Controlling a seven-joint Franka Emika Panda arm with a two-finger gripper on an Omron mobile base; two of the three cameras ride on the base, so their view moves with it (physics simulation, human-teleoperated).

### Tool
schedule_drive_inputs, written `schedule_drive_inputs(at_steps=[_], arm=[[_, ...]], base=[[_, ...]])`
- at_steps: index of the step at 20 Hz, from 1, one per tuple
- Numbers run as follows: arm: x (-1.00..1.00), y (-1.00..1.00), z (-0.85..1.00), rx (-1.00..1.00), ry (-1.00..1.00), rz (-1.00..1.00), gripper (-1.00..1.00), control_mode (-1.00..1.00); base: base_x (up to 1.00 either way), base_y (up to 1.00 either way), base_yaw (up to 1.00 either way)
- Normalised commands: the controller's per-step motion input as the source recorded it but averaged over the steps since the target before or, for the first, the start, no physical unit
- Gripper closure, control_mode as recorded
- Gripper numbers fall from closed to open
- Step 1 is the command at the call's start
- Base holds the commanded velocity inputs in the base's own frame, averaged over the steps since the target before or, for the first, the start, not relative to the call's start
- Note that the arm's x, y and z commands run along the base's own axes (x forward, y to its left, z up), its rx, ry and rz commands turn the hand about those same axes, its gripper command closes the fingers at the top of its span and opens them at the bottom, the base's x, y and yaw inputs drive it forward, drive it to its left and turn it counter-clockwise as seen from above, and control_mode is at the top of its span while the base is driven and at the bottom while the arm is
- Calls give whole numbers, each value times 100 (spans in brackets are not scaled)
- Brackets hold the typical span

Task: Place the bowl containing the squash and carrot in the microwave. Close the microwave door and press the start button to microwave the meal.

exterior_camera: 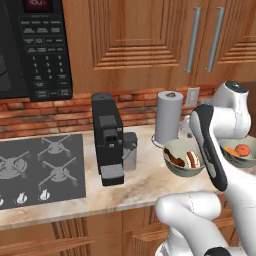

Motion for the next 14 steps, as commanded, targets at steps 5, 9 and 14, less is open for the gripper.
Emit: schedule_drive_inputs(at_steps=[5,9,14], arm=[[-12,-61,-19,15,-5,-38,-100,-100],[-6,-70,0,22,0,-41,-100,-100],[0,-88,0,20,0,-26,-100,-100]], base=[[0,0,0],[0,0,0],[0,0,0]])
